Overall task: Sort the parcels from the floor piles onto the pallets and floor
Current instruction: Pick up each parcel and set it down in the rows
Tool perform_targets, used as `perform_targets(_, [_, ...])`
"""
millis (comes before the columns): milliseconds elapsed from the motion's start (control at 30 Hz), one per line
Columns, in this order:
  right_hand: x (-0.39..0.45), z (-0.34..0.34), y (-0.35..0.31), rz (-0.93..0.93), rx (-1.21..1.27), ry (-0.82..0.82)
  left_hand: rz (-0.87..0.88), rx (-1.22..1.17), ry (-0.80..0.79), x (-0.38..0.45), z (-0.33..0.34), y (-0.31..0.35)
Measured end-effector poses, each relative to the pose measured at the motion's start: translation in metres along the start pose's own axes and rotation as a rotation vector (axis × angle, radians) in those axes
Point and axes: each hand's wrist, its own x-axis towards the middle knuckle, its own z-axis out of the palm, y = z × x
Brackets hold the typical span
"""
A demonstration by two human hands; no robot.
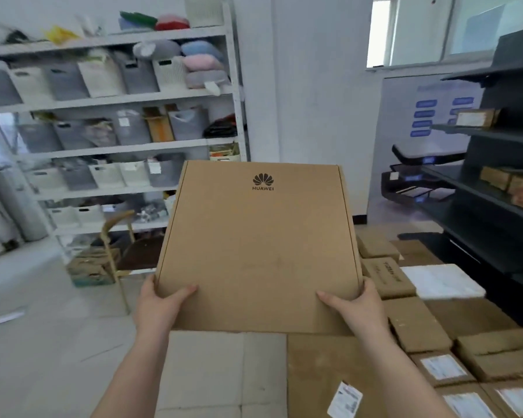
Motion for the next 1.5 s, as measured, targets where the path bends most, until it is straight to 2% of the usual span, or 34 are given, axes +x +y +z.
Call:
perform_targets(133, [0.029,0.077,-0.019,-0.026,-0.018,-0.043,-0.042,0.032,0.073,0.062,-0.033,-0.021])
perform_targets(300, [0.084,0.145,-0.036,-0.042,-0.027,-0.083,-0.071,0.051,0.122,0.130,-0.035,-0.030])
perform_targets(567, [0.219,0.229,-0.057,-0.067,0.004,-0.122,-0.034,-0.003,0.202,0.261,0.022,-0.025])
perform_targets(1000, [0.415,0.374,-0.090,-0.050,-0.009,-0.103,-0.039,-0.022,0.209,0.501,0.109,-0.028])
perform_targets(1233, [0.525,0.439,-0.101,-0.019,-0.021,0.067,-0.005,0.028,0.062,0.648,0.197,-0.029])
perform_targets(1367, [0.588,0.463,-0.110,0.027,-0.085,0.215,0.006,0.020,-0.114,0.736,0.259,-0.024])
perform_targets(1500, [0.642,0.463,-0.111,0.086,-0.127,0.313,0.053,0.066,-0.263,0.787,0.326,-0.015])
